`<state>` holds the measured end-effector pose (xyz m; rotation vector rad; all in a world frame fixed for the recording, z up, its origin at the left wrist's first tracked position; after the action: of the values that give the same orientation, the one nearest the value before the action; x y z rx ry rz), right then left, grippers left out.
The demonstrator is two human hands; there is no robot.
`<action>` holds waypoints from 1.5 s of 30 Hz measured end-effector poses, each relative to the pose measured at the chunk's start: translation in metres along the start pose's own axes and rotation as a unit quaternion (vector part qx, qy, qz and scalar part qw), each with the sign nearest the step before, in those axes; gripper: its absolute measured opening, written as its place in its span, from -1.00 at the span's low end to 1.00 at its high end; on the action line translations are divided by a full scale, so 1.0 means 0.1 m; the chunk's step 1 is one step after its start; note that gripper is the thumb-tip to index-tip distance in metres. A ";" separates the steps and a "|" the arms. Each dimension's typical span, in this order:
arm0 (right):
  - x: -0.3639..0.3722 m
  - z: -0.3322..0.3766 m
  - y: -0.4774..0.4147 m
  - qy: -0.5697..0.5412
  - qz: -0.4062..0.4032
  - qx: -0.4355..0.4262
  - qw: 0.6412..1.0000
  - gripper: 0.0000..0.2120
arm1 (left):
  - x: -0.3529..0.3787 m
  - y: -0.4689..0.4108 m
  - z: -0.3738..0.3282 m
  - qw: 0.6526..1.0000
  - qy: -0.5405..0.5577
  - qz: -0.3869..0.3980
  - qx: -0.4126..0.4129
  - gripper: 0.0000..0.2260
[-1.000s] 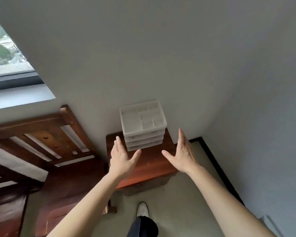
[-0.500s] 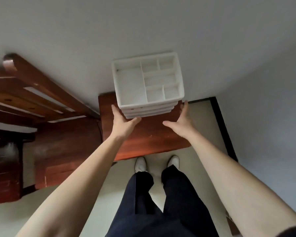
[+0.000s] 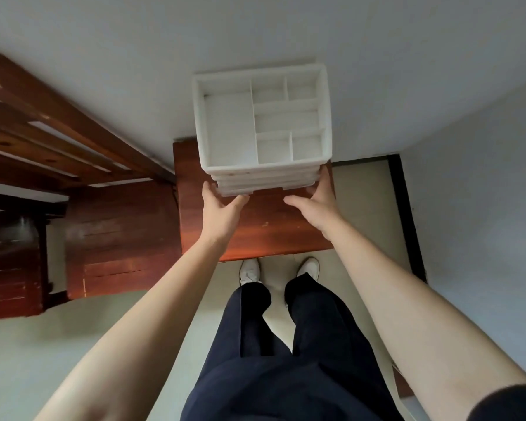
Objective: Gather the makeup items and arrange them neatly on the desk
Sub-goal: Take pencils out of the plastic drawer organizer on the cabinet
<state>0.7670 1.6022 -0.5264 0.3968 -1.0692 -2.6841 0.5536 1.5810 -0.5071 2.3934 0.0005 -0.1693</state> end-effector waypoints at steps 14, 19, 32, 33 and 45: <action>0.18 -0.52 0.53 0.071 -0.051 0.040 0.995 -0.20 | 0.16 0.51 0.50 0.969 -0.247 0.013 -0.004 -0.44; 0.13 -0.47 0.50 0.126 -0.058 0.047 0.989 -0.27 | 0.10 0.42 0.50 0.959 -0.283 0.014 -0.018 -0.45; 0.47 0.08 0.00 0.468 0.116 -0.093 0.871 -0.61 | -0.01 0.25 0.52 0.948 -0.317 -0.020 0.021 -0.62; 0.52 0.09 -0.07 0.484 0.138 -0.083 0.860 -0.60 | -0.05 0.23 0.51 0.948 -0.317 -0.022 0.023 -0.65; 0.66 0.11 -0.28 0.567 0.184 -0.023 0.802 -0.40 | -0.19 0.22 0.39 0.973 -0.226 -0.041 0.004 -0.61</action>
<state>0.6983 1.6092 -0.5490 1.3670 -0.5697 -1.5810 0.5314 1.5398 -0.5187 2.3127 -0.1126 -0.7490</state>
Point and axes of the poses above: each hand's wrist, its own y-axis away from the middle knuckle, its own x-axis out of the palm, z = x × y, the point moved 3 cm from there along -y, towards the middle knuckle, and after that the axes turned 13 degrees about z, right-handed, at the moved point
